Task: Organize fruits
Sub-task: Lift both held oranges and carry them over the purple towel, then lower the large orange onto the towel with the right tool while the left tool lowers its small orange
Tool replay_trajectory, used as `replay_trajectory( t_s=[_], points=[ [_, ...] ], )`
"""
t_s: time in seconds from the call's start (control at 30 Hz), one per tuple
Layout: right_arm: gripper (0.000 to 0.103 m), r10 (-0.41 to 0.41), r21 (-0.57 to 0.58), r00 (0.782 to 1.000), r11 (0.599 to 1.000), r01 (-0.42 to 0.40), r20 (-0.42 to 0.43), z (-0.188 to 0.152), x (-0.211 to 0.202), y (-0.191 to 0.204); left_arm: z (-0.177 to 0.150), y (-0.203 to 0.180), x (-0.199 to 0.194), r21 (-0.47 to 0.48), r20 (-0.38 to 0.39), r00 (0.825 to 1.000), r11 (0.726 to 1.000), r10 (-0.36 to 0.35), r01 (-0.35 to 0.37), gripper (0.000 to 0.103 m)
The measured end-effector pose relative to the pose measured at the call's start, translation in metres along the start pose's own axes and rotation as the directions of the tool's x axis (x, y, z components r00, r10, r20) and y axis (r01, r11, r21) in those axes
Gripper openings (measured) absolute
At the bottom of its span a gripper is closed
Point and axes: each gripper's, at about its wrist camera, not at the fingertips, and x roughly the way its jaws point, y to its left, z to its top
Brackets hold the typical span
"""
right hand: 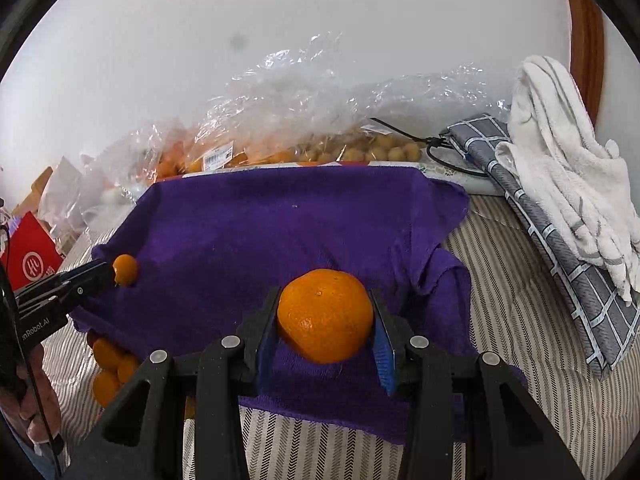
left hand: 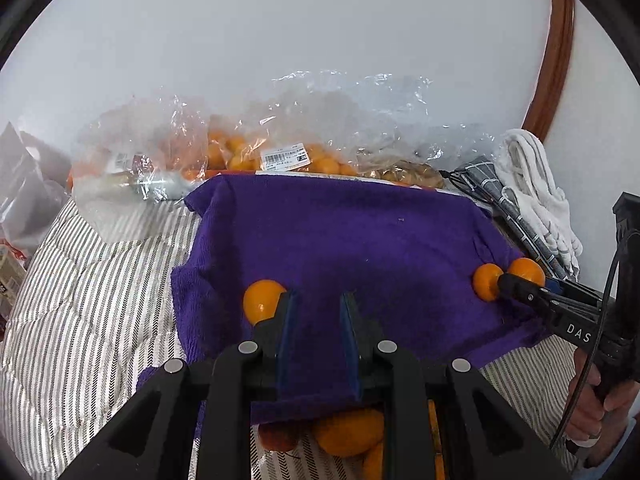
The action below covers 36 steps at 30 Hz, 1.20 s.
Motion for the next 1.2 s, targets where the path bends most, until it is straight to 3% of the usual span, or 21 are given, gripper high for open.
replay_trajectory(
  t_s=[0.6, 1.2],
  points=[
    [0.042, -0.013, -0.034, 0.999, 0.999, 0.011, -0.039, -0.004, 0.008, 0.006, -0.003, 0.005, 0.013, -0.005, -0.057, 0.997, 0.999, 0.050, -0.050, 0.022],
    [0.042, -0.033, -0.065, 0.996, 0.998, 0.028, -0.079, -0.007, 0.018, 0.012, -0.003, 0.003, 0.015, 0.014, -0.072, 0.996, 0.999, 0.044, -0.044, 0.022]
  ],
)
